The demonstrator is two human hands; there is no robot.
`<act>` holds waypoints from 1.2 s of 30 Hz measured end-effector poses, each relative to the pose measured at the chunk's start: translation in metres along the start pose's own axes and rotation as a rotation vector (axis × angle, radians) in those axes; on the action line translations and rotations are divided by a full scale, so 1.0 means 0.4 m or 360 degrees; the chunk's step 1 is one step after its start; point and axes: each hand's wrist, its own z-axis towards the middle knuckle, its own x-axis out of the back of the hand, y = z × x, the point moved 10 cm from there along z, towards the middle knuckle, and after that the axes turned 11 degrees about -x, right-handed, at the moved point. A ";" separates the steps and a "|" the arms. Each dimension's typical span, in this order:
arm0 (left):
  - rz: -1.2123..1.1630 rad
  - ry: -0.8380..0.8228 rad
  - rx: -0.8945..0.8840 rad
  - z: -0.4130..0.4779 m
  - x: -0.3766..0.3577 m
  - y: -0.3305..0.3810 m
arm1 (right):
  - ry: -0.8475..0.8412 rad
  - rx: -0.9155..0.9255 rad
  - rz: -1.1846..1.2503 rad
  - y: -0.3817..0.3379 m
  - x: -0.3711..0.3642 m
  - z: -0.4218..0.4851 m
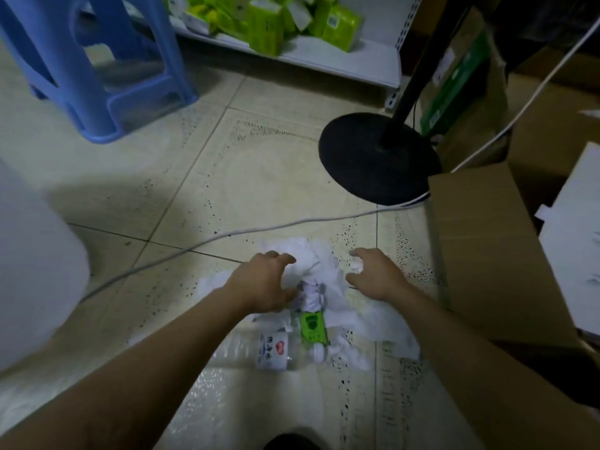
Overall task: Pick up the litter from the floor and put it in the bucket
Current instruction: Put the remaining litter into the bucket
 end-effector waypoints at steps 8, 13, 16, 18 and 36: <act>0.0165 -0.0070 0.0118 -0.021 -0.053 -0.064 | 0.0079 -0.0099 -0.0245 0.087 -0.086 0.100; -0.0111 0.0087 0.0178 -0.035 -0.015 -0.088 | 0.0360 0.0008 -0.0228 0.034 -0.058 0.104; -0.0155 0.0156 0.0204 -0.042 0.006 -0.111 | 0.0295 0.0046 -0.0162 0.004 -0.062 0.094; -0.0130 0.0206 0.0234 -0.048 0.025 -0.129 | 0.0302 0.0112 -0.0030 -0.028 -0.041 0.076; -0.0106 0.0825 0.0185 -0.241 0.554 -0.200 | 0.0201 0.0965 0.0516 -0.599 0.281 -0.218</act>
